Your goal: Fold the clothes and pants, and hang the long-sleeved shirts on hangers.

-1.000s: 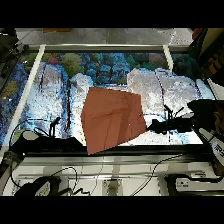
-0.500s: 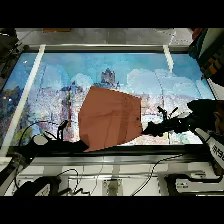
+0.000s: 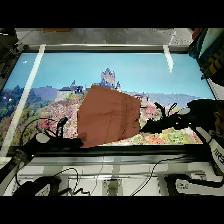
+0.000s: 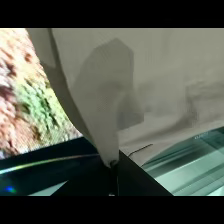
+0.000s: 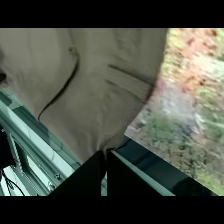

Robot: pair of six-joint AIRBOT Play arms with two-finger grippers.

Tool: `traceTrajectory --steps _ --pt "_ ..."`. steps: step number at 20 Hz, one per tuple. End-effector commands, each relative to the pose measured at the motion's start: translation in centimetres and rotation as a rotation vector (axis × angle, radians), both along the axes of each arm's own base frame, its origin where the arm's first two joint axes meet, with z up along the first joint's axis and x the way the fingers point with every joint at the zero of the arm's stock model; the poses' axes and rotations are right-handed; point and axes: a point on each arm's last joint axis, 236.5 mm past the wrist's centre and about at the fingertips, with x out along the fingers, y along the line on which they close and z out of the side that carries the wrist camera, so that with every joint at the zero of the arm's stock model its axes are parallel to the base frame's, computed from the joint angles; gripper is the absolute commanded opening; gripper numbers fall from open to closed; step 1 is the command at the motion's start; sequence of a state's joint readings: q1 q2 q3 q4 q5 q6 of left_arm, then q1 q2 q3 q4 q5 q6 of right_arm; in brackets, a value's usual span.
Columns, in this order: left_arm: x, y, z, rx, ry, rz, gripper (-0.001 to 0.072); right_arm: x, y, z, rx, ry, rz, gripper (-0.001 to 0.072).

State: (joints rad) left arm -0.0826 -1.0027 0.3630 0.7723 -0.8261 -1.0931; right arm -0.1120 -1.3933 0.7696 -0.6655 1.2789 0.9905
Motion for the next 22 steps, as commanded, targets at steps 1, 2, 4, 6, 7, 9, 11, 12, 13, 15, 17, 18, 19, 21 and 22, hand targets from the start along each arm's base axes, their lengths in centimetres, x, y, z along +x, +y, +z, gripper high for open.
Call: traceTrajectory --steps 1,2,4,6,7,9,11,12,13,15,17,18,19,21,22 --pt "3.5 -1.5 6.4 -0.056 -0.141 -0.050 0.0009 1.3 0.2 5.4 0.003 -0.167 0.040 0.0025" --pt "4.9 -1.9 10.0 -0.070 -0.231 -0.072 0.0009 1.5 0.3 7.8 0.007 -0.238 0.049 0.0025" --pt "6.6 -2.2 17.9 -0.073 -0.435 -0.116 0.0009 1.3 1.0 13.1 0.037 -0.376 0.056 0.0025" --pt "6.7 -1.8 26.2 -0.043 -0.674 -0.131 0.0009 0.1 2.4 19.5 0.113 -0.503 0.046 0.0025" --pt "6.0 -1.5 30.2 -0.037 -0.789 -0.127 0.0009 -0.9 3.3 23.1 0.169 -0.570 0.037 0.0025" --pt "3.7 -0.8 38.0 -0.040 -1.032 -0.079 0.0009 -3.4 4.7 29.9 0.289 -0.709 0.019 0.0025" --pt "0.5 0.6 43.5 -0.045 -1.242 -0.006 0.0009 -6.8 5.8 35.7 0.407 -0.818 -0.006 0.0025" --pt "-1.4 1.1 45.2 -0.035 -1.318 0.009 0.0008 -8.6 6.1 38.0 0.454 -0.865 -0.025 0.0025" --pt "-3.1 1.2 46.3 -0.041 -1.367 0.012 0.0007 -9.9 6.2 39.4 0.474 -0.889 -0.054 0.0025" --pt "-5.9 1.4 47.8 -0.080 -1.417 0.036 0.0006 -11.5 5.8 41.3 0.491 -0.900 -0.153 0.0025" --pt "-5.8 1.8 47.5 -0.081 -1.399 0.060 0.0005 -11.0 4.5 41.5 0.425 -0.925 -0.278 0.0025" --pt "-4.5 1.7 46.4 -0.107 -1.333 0.082 0.0006 -9.9 3.5 40.5 0.365 -0.899 -0.350 0.0025" --pt "-2.6 1.4 44.5 -0.127 -1.246 0.095 0.0005 -8.9 2.6 39.0 0.312 -0.850 -0.403 0.0025" --pt "1.6 0.4 39.3 -0.157 -1.059 0.099 0.0006 -6.5 1.0 35.2 0.246 -0.763 -0.492 0.0025" --pt "3.9 -0.1 36.8 -0.173 -0.978 0.108 0.0006 -4.6 0.1 33.3 0.247 -0.723 -0.560 0.0025"
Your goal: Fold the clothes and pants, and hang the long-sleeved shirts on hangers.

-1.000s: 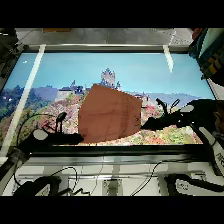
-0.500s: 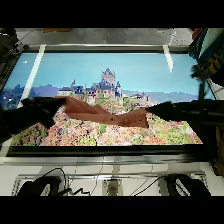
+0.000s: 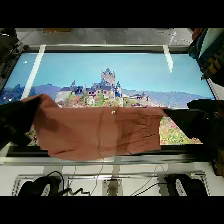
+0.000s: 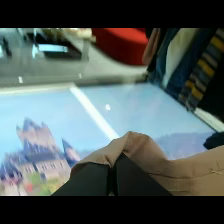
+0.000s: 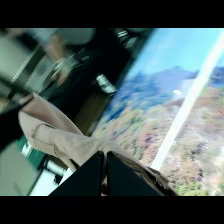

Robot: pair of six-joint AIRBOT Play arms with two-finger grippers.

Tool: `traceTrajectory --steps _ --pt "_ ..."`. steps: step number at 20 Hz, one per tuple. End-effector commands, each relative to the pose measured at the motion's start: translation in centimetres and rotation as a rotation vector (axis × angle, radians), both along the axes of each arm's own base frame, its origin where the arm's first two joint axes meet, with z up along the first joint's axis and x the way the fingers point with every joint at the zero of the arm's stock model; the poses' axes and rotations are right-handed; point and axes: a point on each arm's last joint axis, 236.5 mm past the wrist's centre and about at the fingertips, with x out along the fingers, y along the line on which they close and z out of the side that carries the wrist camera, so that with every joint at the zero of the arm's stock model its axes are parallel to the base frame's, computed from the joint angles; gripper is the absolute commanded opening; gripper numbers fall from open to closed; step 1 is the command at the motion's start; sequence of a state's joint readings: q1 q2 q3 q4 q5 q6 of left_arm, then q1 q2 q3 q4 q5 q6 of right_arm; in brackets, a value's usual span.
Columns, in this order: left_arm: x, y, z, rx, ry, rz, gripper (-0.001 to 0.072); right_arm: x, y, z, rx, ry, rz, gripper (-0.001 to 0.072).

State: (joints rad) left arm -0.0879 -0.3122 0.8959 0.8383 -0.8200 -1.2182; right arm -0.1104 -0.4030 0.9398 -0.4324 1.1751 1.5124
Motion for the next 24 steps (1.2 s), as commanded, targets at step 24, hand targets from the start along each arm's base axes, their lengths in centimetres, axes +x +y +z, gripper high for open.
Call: traceTrajectory --steps 24 --pt "1.8 -19.9 -33.3 0.073 1.155 -0.361 0.0008 9.9 -19.9 -30.3 -0.771 0.799 -0.317 0.0025"
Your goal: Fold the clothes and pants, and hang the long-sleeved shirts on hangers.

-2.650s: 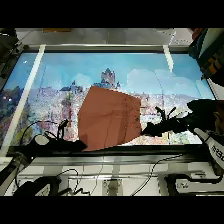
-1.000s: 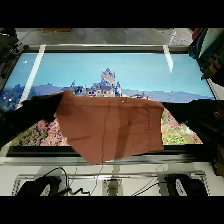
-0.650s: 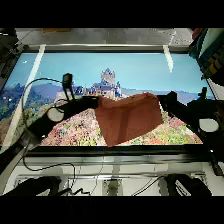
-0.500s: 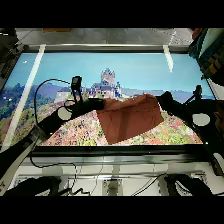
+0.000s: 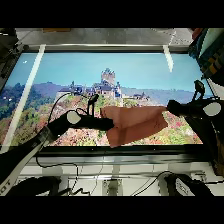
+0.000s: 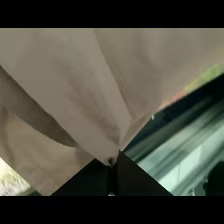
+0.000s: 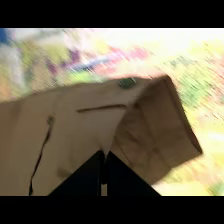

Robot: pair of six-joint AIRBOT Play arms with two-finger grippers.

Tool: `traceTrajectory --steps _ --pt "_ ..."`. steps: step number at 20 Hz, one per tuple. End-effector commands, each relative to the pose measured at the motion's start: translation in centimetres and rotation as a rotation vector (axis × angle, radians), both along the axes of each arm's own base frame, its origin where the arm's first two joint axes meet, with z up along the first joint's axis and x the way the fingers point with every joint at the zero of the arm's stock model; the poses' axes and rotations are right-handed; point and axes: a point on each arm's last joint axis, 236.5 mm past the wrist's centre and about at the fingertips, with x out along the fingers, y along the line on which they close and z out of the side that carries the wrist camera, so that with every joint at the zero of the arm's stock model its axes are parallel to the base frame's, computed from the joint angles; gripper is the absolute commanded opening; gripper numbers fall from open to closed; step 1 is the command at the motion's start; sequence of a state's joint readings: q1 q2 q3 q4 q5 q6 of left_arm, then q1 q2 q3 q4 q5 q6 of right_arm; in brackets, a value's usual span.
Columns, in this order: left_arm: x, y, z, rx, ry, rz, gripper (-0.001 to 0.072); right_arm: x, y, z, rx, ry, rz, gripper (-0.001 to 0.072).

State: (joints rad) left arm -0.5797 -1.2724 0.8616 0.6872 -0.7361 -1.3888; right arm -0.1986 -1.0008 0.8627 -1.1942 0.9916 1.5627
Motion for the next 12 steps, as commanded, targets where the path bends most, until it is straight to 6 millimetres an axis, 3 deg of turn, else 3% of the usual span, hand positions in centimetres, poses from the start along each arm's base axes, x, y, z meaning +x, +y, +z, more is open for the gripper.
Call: traceTrajectory --steps 1,3,6,12 --pt "-3.3 -1.1 -1.3 0.017 0.103 -0.060 0.0008 -5.3 -2.5 -2.6 -0.098 0.252 0.065 0.0025" --pt "-4.4 -1.7 -2.3 0.034 0.127 -0.089 0.0008 -6.9 -2.6 -3.7 -0.100 0.343 0.088 0.0025" --pt "-6.2 -2.5 -3.4 0.051 0.205 -0.086 0.0014 -7.5 -3.0 -4.9 -0.110 0.403 0.099 0.0026" --pt "-10.3 -4.5 -2.9 0.032 0.271 -0.178 0.0019 -8.8 -5.9 -6.6 -0.240 0.492 0.164 0.0025"
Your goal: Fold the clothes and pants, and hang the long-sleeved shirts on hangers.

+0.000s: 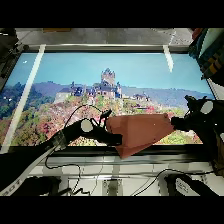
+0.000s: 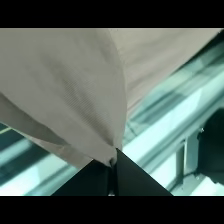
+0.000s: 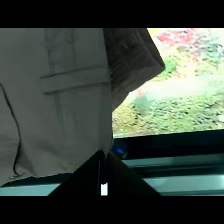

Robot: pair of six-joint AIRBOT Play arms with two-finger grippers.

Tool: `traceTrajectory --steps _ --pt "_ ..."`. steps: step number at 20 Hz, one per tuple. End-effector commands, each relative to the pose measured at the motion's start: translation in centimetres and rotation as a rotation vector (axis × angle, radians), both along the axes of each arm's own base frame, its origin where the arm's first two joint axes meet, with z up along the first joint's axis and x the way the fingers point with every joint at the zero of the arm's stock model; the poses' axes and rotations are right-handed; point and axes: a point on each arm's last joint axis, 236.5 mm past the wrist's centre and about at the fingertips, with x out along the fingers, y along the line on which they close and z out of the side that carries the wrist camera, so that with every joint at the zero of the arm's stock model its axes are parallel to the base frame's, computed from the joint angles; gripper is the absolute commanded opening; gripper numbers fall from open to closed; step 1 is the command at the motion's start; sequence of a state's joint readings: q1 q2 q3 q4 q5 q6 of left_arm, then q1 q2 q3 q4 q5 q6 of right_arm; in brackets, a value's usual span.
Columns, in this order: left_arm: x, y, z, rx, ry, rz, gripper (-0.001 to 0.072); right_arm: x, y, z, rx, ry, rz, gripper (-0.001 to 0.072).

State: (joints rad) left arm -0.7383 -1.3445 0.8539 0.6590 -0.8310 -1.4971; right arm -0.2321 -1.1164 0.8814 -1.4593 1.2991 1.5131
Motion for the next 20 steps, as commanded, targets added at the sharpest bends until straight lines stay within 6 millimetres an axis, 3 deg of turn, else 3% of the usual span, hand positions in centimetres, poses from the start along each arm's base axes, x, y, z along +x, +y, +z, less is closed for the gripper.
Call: traceTrajectory --steps 1,5,8,9,10,11,12,13,14,15,17,18,19,20 --pt "-3.2 -0.9 0.4 -0.012 0.077 -0.063 0.0015 -1.1 -2.1 -0.8 -0.084 0.067 0.041 0.0025" --pt "-6.6 -1.7 2.3 -0.074 0.203 -0.138 0.0009 -1.1 -2.6 -0.8 -0.104 0.065 0.045 0.0026" --pt "-7.5 -2.4 3.3 -0.124 0.226 -0.158 0.0009 -0.5 -2.7 -0.8 -0.110 0.041 0.044 0.0027" --pt "-7.8 -2.8 3.6 -0.137 0.237 -0.158 0.0012 -0.2 -2.7 -0.8 -0.112 0.028 0.043 0.0059" --pt "-8.1 -3.1 4.0 -0.154 0.251 -0.153 0.0021 0.2 -2.8 -0.8 -0.117 0.011 0.043 0.0202" --pt "-8.4 -3.5 4.4 -0.167 0.263 -0.153 0.0026 0.5 -2.9 -0.8 -0.120 -0.003 0.042 0.0408" --pt "-8.8 -3.8 4.6 -0.177 0.274 -0.157 0.0175 0.9 -3.0 -0.7 -0.124 -0.018 0.055 0.0595" --pt "-9.3 -4.0 4.8 -0.183 0.281 -0.165 0.0408 1.1 -3.0 -0.7 -0.126 -0.027 0.085 0.0627" --pt "-9.8 -4.2 4.9 -0.184 0.284 -0.175 0.0602 1.5 -3.1 -0.6 -0.133 -0.043 0.116 0.0627" --pt "-10.3 -4.3 4.9 -0.183 0.284 -0.186 0.0621 2.1 -3.2 -0.4 -0.144 -0.067 0.159 0.0619" --pt "-10.4 -4.3 4.9 -0.198 0.241 -0.226 0.0619 4.0 -3.7 0.5 -0.175 -0.146 0.190 0.0593" --pt "-10.1 -4.3 4.9 -0.210 0.208 -0.247 0.0615 5.3 -4.0 1.2 -0.192 -0.197 0.186 0.0510" --pt "-9.7 -4.2 4.9 -0.218 0.189 -0.252 0.0567 6.7 -4.3 2.0 -0.210 -0.251 0.182 0.0396" --pt "-9.1 -4.0 4.9 -0.220 0.187 -0.236 0.0512 8.2 -4.8 3.0 -0.228 -0.305 0.174 0.0250"
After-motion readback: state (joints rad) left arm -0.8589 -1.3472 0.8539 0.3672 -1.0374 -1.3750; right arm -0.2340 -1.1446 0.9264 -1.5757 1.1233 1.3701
